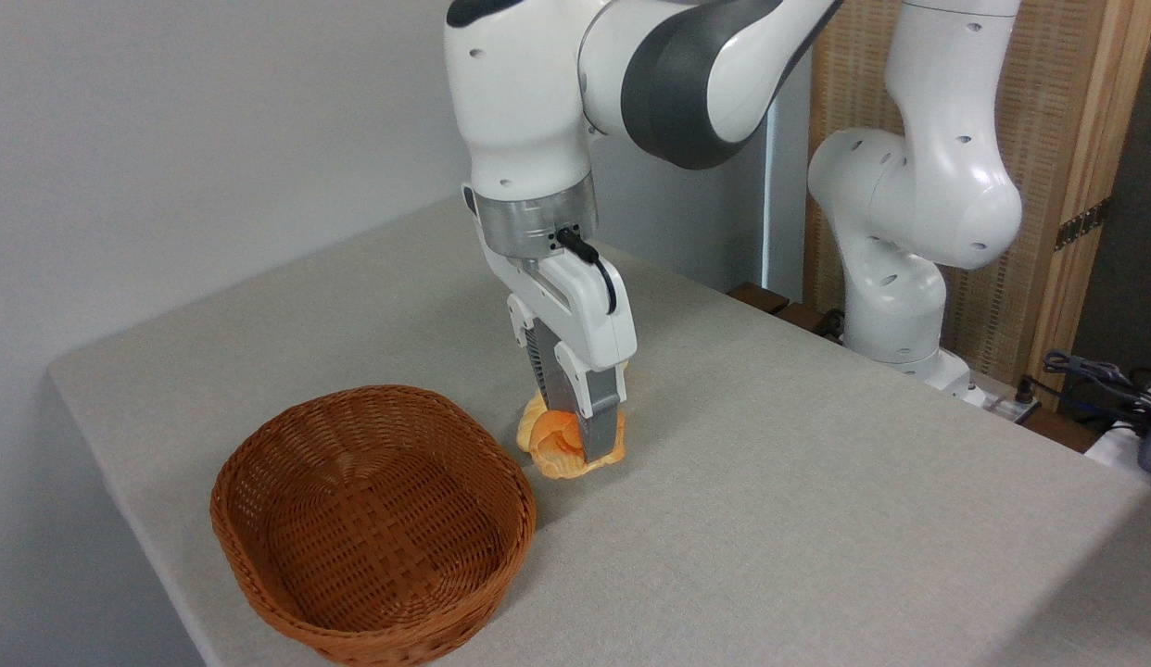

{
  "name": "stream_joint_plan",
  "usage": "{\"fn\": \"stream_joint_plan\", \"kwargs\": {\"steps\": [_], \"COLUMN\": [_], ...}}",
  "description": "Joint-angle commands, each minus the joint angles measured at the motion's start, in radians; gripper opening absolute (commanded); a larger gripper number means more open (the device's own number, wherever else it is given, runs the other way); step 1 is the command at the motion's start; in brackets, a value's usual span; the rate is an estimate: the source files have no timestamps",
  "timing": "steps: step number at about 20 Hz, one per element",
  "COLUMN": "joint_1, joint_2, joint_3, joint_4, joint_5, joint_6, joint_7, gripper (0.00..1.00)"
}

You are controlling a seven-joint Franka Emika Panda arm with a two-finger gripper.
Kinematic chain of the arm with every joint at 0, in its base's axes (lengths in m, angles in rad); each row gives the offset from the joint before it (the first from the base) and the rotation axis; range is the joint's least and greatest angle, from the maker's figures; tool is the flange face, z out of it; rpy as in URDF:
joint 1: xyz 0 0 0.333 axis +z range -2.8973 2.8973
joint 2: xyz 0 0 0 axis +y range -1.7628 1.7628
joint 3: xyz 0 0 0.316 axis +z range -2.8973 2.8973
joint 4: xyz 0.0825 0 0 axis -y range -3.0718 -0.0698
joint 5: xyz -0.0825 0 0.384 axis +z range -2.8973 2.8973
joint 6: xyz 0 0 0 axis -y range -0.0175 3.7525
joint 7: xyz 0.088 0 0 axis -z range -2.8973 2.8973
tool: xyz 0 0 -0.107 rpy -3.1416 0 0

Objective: Put bread into the basket
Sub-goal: 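Lift the round bun and carry it over the wicker basket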

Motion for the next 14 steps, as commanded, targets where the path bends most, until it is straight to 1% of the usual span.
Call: {"fn": "stream_joint_plan", "kwargs": {"steps": [1, 7, 9, 14], "joint_1": [-0.002, -0.001, -0.002, -0.002], "joint_2": [-0.006, -0.003, 0.0, 0.012], "joint_3": [0.019, 0.019, 0.019, 0.019], "joint_4": [0.042, 0.058, 0.058, 0.059], "joint_5": [-0.005, -0.009, -0.012, -0.015], "joint_6": [-0.017, -0.003, 0.042, 0.093], "joint_7": [0.016, 0.016, 0.014, 0.014], "gripper": [0.67, 0.67, 0.69, 0.71]}}
